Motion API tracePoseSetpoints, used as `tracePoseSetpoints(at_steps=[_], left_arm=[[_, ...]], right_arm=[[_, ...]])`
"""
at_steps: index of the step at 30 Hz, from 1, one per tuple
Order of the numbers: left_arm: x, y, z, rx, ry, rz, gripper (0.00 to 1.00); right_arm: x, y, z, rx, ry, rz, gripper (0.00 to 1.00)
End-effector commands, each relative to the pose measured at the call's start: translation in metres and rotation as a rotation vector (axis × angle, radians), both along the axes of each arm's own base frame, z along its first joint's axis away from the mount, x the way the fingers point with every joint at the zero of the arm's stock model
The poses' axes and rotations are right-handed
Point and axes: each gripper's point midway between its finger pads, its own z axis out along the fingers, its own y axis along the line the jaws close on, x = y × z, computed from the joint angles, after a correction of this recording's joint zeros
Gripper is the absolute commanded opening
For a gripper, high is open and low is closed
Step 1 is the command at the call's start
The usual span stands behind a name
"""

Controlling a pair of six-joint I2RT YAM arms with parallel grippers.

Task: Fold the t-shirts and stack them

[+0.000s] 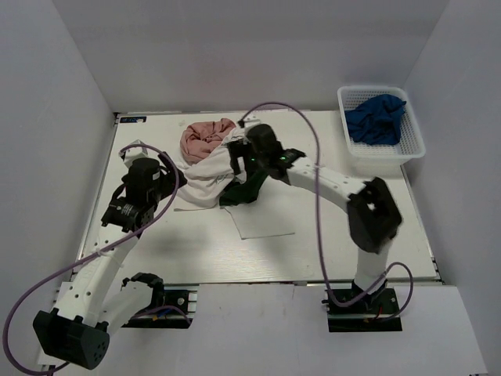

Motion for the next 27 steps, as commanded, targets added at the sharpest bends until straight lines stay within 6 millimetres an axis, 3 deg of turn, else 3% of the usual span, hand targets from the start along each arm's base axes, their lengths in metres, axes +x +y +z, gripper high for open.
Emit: tracePoseSetpoints(at_steps=[1, 2, 3, 4, 5, 6, 7, 9, 11, 12, 13, 15, 16, 17, 18, 19, 20, 21, 22, 26, 27], left_arm=[[0.000, 0.007, 0.009, 0.011, -0.009, 0.045, 1.00], [0.001, 0.007, 0.009, 0.011, -0.009, 0.045, 1.00], [0.001, 0.007, 0.009, 0.011, -0.009, 0.045, 1.00], [-0.001, 0.007, 0.008, 0.014, -0.001, 0.045, 1.00], [0.001, 0.007, 0.009, 0.014, 0.000, 0.045, 1.00], [0.001, 0.007, 0.009, 0.014, 0.000, 0.045, 1.00], [0.000, 0.007, 0.008, 0.008, 0.007, 0.050, 1.00], [0.000, 0.008, 0.008, 0.012, 0.006, 0.058, 1.00], [0.000, 0.008, 0.008, 0.012, 0.006, 0.058, 1.00], [0.000, 0.008, 0.008, 0.012, 0.006, 0.058, 1.00], [0.000, 0.008, 0.008, 0.012, 0.006, 0.058, 1.00], [0.001, 0.008, 0.005, 0.015, 0.014, 0.058, 1.00], [0.001, 0.008, 0.005, 0.015, 0.014, 0.058, 1.00], [0.001, 0.008, 0.005, 0.015, 0.014, 0.058, 1.00], [0.001, 0.008, 0.005, 0.015, 0.014, 0.058, 1.00], [0.001, 0.008, 0.005, 0.015, 0.014, 0.058, 1.00], [0.001, 0.008, 0.005, 0.015, 0.014, 0.058, 1.00], [0.001, 0.008, 0.005, 0.015, 0.014, 0.058, 1.00], [0.001, 0.008, 0.005, 0.015, 0.014, 0.058, 1.00], [0.001, 0.012, 0.008, 0.030, 0.023, 0.076, 1.00], [0.001, 0.012, 0.008, 0.030, 0.023, 0.076, 1.00]], right_arm=[[0.018, 0.040, -0.033, -0.130, -0.026, 0.067, 0.91], [0.026, 0.050, -0.023, -0.129, -0.059, 0.076, 0.91], [0.030, 0.057, -0.042, -0.158, -0.046, 0.077, 0.91], [0.041, 0.069, -0.023, -0.133, -0.087, 0.076, 0.89], [0.047, 0.072, -0.040, -0.157, -0.074, 0.072, 0.85], [0.045, 0.071, -0.060, -0.206, -0.034, 0.069, 0.54], [0.060, 0.078, -0.032, -0.176, -0.088, 0.037, 0.37], [0.064, 0.073, -0.024, -0.191, -0.098, 0.017, 0.00], [0.062, 0.072, -0.011, -0.179, -0.130, 0.016, 0.00], [0.055, 0.063, 0.027, -0.150, -0.184, 0.024, 0.00], [0.056, 0.064, 0.047, -0.102, -0.229, 0.015, 0.00], [0.037, 0.041, 0.097, -0.031, -0.294, 0.008, 0.00], [0.032, 0.032, 0.145, 0.056, -0.379, -0.010, 0.00], [0.029, 0.023, 0.143, 0.053, -0.382, -0.028, 0.00], [0.029, 0.013, 0.160, 0.068, -0.415, -0.046, 0.00], [0.019, -0.002, 0.201, 0.120, -0.479, -0.063, 0.00], [0.021, -0.014, 0.214, 0.096, -0.520, -0.091, 0.00], [0.019, -0.031, 0.243, 0.096, -0.581, -0.115, 0.00], [0.021, -0.040, 0.252, 0.093, -0.600, -0.150, 0.00], [0.044, -0.113, 0.331, 0.084, -0.747, -0.419, 0.00], [0.043, -0.122, 0.348, 0.089, -0.772, -0.459, 0.00]])
